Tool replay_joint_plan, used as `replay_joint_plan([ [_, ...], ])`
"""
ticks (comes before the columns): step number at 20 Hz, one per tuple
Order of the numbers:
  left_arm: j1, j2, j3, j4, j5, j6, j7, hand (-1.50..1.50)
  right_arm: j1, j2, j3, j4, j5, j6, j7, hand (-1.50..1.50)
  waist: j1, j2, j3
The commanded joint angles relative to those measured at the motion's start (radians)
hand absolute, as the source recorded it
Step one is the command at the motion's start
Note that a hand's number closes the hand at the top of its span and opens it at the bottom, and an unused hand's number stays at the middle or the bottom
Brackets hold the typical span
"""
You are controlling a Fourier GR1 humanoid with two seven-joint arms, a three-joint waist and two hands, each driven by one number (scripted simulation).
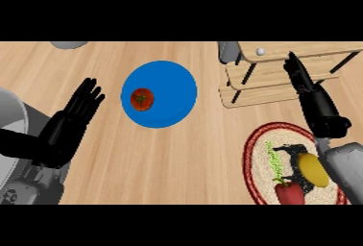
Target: Pick the lemon from the placemat and place it in the tiered shelf
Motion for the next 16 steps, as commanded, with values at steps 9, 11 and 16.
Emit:
replay_joint_plan([
  [9, 0.071, 0.038, 0.093, 0.002, -0.166, 0.186, -0.003, 0.00, 0.105, -0.079, -0.114, 0.086, -0.411, 0.515, 0.006, -1.50, -0.022, 0.007, 0.027],
  [11, 0.079, 0.014, 0.084, 0.014, -0.188, 0.206, -0.026, 0.00, 0.138, -0.111, -0.135, 0.110, -0.460, 0.673, -0.082, -1.50, -0.029, 0.005, 0.026],
  [16, 0.064, -0.009, 0.058, -0.014, -0.223, 0.245, 0.016, 0.00, 0.143, -0.331, -0.200, 0.192, -0.439, 1.060, -0.208, -1.50, -0.027, 0.004, 0.026],
])
